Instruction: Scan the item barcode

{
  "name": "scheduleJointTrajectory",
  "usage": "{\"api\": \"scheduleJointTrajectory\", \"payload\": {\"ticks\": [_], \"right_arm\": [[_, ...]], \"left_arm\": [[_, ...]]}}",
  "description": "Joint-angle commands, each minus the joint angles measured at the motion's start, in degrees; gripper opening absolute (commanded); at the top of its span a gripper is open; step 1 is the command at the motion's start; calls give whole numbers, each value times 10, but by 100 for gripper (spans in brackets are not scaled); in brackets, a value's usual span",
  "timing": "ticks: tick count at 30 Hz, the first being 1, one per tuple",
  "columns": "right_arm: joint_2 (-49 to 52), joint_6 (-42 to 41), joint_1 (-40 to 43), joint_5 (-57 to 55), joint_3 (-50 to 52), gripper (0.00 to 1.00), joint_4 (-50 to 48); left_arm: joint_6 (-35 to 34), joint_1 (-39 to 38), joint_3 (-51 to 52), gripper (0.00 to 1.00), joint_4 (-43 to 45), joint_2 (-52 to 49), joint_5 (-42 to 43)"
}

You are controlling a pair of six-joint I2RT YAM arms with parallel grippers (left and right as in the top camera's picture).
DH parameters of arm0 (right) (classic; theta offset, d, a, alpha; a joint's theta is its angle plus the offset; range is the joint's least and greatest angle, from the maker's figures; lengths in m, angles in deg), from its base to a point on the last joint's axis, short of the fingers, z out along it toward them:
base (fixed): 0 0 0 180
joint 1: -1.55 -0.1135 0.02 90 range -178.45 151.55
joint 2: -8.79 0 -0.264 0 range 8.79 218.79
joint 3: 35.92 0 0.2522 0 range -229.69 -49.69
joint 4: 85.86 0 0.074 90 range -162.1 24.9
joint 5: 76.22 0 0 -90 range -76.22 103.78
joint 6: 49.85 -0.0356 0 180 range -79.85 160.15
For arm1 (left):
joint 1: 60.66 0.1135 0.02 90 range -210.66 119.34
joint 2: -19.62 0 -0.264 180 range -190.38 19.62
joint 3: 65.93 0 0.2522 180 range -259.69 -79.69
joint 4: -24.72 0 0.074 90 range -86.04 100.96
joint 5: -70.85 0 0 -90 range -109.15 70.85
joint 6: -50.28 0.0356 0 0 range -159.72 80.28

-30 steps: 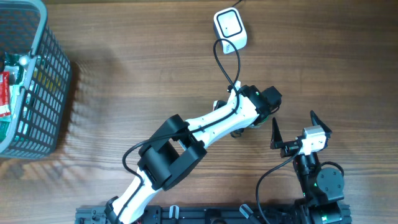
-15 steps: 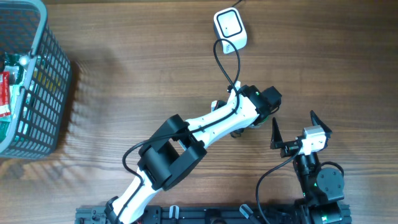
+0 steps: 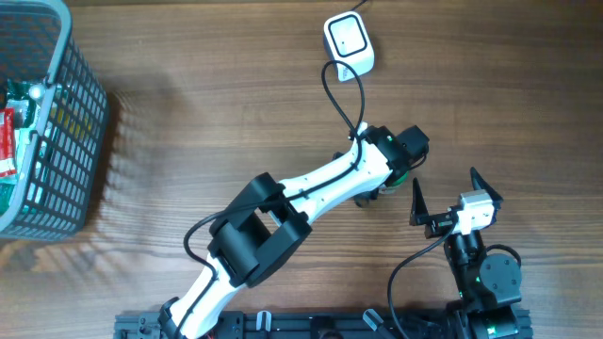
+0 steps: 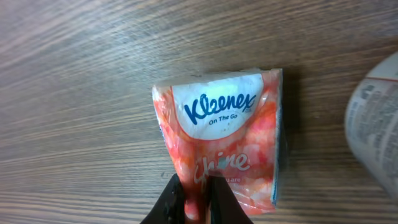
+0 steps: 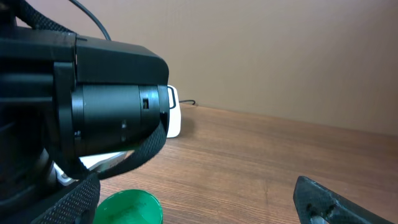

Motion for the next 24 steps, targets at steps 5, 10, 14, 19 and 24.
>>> {"api": "scheduleJointTrajectory", "payload": {"ticks": [5,10,14,19,24], "right_arm": [[0,3,2,-1,0,100,-2],[0,3,2,-1,0,100,-2],[0,3,2,-1,0,100,-2],[1,3,2,-1,0,100,-2],[1,3,2,-1,0,100,-2]], "left_arm": [[1,50,-16,17,1,53,86],[45,100,-16,59,1,135,86],[130,166,-17,82,6,259,-15],[132,289,-17,100,93,410,-254],[220,473,-17,100,193,489,-190]]}}
